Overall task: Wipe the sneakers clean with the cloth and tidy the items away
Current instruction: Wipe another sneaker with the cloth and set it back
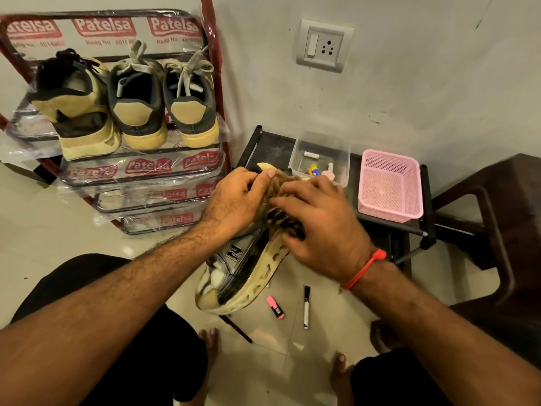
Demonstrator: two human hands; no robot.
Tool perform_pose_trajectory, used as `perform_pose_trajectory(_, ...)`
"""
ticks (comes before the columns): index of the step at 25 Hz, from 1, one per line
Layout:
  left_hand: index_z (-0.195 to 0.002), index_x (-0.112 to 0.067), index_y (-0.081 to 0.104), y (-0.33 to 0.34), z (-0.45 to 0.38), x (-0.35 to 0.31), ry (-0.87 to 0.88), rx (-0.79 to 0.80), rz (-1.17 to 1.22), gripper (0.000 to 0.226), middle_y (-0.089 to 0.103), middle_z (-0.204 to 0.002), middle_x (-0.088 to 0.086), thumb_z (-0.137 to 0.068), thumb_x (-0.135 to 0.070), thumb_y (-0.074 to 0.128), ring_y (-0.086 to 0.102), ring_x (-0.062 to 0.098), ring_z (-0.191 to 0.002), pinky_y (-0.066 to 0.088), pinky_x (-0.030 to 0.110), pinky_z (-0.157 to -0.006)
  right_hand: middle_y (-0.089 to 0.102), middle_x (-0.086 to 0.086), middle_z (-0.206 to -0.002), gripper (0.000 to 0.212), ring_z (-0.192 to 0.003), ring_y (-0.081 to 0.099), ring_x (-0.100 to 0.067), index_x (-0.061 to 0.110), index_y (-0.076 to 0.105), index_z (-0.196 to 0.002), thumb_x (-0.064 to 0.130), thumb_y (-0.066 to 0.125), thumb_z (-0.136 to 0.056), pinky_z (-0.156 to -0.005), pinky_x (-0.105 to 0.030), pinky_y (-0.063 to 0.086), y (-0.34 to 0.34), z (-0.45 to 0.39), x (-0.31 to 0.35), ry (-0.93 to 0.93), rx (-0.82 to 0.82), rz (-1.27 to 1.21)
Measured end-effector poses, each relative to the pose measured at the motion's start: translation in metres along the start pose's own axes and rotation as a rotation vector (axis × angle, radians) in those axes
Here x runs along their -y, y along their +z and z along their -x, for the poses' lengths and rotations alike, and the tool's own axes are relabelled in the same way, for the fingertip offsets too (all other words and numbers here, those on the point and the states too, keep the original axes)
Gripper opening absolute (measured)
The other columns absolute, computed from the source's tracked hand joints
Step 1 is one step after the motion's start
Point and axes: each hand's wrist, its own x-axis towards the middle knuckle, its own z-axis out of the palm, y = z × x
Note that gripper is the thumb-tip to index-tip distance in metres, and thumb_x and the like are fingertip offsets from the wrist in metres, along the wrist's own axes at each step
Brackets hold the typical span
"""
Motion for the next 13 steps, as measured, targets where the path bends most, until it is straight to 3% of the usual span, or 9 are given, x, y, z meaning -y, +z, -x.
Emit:
perform_pose_trajectory(3, -0.078, -0.007, 0.063, -0.003, -0.003, 0.001, -0.106, -0.022, 0.082, 0.055, 0.062, -0.090, 0.015, -0.103, -0.053, 0.044, 0.059, 0.031, -0.080, 0.047, 0.045, -0.071, 0.060, -0.004, -0.126, 0.046, -0.111, 0.052, -0.031, 0.019, 0.066, -0.118, 0.038, 0.050, -0.080, -0.085, -0.045, 0.043, 0.011, 0.005, 0.012, -0.138, 0.011, 0.084)
perform_pose_trajectory(6, -0.067, -0.027, 0.053, 0.001, 0.004, -0.007, 0.019, 0.041, -0.044, 0.045, 0.050, -0.081, 0.002, -0.106, -0.045, 0.040, 0.053, 0.022, -0.076, 0.041, 0.038, -0.069, 0.063, 0.003, -0.124, 0.046, -0.107, 0.052, -0.030, 0.023, 0.066, -0.121, 0.034, 0.056, -0.078, -0.084, -0.045, 0.042, 0.000, -0.011, -0.019, 0.017, -0.109, 0.073)
perform_pose_trajectory(9, -0.068, -0.033, 0.048, 0.012, 0.014, -0.011, 0.139, 0.077, -0.072, 0.042, 0.040, -0.077, -0.005, -0.108, -0.038, 0.039, 0.043, 0.008, -0.068, 0.033, 0.029, -0.061, 0.065, 0.007, -0.119, 0.045, -0.107, 0.050, -0.026, 0.027, 0.067, -0.119, 0.034, 0.056, -0.076, -0.083, -0.051, 0.043, -0.007, -0.018, -0.035, 0.199, -0.162, -0.050)
perform_pose_trajectory(13, -0.065, -0.026, 0.050, 0.006, 0.004, -0.004, 0.067, -0.052, 0.000, 0.045, 0.045, -0.077, -0.002, -0.109, -0.035, 0.040, 0.045, 0.008, -0.068, 0.031, 0.020, -0.060, 0.064, 0.005, -0.117, 0.045, -0.112, 0.046, -0.022, 0.020, 0.070, -0.116, 0.037, 0.054, -0.078, -0.089, -0.048, 0.044, 0.005, -0.005, -0.004, 0.105, -0.121, -0.165)
